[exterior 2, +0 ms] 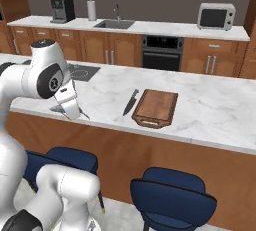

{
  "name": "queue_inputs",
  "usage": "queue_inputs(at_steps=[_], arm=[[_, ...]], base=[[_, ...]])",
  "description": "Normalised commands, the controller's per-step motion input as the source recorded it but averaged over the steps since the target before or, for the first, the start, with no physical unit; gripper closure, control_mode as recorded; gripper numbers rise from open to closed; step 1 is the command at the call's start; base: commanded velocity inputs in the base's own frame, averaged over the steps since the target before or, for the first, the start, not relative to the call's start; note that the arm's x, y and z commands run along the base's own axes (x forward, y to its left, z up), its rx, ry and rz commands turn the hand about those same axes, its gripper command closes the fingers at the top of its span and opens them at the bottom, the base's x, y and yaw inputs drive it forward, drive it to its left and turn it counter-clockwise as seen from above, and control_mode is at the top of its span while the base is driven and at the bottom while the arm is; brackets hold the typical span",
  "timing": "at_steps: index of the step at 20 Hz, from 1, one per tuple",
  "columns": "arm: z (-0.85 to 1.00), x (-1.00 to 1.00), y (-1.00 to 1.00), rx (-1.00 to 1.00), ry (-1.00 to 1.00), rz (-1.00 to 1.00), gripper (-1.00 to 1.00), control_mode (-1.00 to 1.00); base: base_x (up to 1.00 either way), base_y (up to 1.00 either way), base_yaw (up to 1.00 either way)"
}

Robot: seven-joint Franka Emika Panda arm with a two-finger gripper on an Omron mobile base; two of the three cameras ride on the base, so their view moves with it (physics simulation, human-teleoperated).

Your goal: Retrieve the fish from the fridge and place it on the cutting board.

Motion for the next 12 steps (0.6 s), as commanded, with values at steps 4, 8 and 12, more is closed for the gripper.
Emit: queue_inputs(at_steps=[4,8,12], arm=[[0.01,0.9,-0.86,0.06,0.04,-0.02,1.0,-1.0],[-0.08,1.0,-0.89,0.0,0.16,-0.23,1.0,-1.0],[-0.15,1.0,-0.96,-0.01,0.11,-0.23,1.0,-1.0]], base=[[0.0,0.0,0.0],[0.0,0.0,0.0],[0.0,0.0,0.0]])
